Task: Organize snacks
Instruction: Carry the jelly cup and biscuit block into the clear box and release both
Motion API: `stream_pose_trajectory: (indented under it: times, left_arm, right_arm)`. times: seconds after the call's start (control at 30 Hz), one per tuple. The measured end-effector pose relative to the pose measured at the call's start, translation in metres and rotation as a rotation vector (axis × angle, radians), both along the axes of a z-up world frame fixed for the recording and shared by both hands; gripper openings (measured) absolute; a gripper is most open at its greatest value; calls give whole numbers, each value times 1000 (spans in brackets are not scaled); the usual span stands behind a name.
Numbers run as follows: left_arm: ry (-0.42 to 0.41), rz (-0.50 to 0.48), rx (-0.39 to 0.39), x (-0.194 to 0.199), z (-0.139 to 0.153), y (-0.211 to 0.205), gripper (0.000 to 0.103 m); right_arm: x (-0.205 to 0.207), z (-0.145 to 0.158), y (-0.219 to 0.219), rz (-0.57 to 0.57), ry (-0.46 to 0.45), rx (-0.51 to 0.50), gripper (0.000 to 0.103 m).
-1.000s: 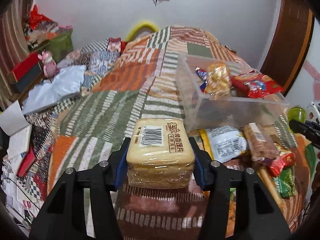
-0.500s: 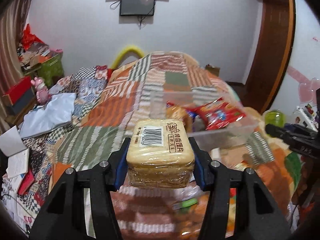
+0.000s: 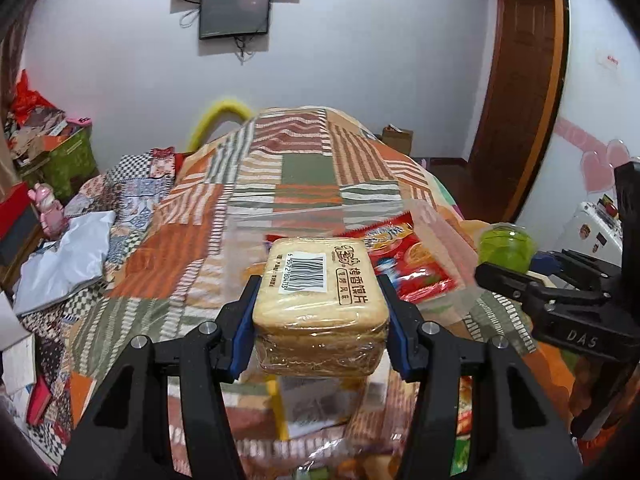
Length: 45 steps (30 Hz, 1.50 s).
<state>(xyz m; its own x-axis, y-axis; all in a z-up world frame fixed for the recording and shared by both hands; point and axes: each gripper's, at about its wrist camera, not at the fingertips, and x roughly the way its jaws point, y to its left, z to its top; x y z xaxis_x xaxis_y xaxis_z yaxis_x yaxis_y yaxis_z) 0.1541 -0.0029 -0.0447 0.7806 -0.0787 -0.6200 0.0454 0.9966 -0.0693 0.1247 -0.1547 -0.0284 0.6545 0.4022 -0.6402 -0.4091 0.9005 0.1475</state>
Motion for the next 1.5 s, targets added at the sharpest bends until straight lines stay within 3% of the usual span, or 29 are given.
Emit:
stream_pose_trajectory:
  times: [0.33,1.0,1.1,1.27,1.4,1.5]
  left_arm:
    - [79,-20,1,37,-29,-10,54]
    - [119,-25,79,65,-52,-21,55]
    - [131,-33,58,60,-49,-19,61]
    - [118,-25,41,46,-39,-15,67]
    - [98,-28,26,30,-28,-13,79]
    - [83,-27,33,16,-21,-12,81]
  right_arm:
    - [22,-17,7,9,32,-31,55]
    - [36,-31,25,23,39,-100,56]
    - [34,-29,24,25,44,-112,57]
    - [28,-23,19,9,28,-107,68]
    - [21,-17,16,7,17,-99,70]
    - [12,-12,14,12,7,-98,70]
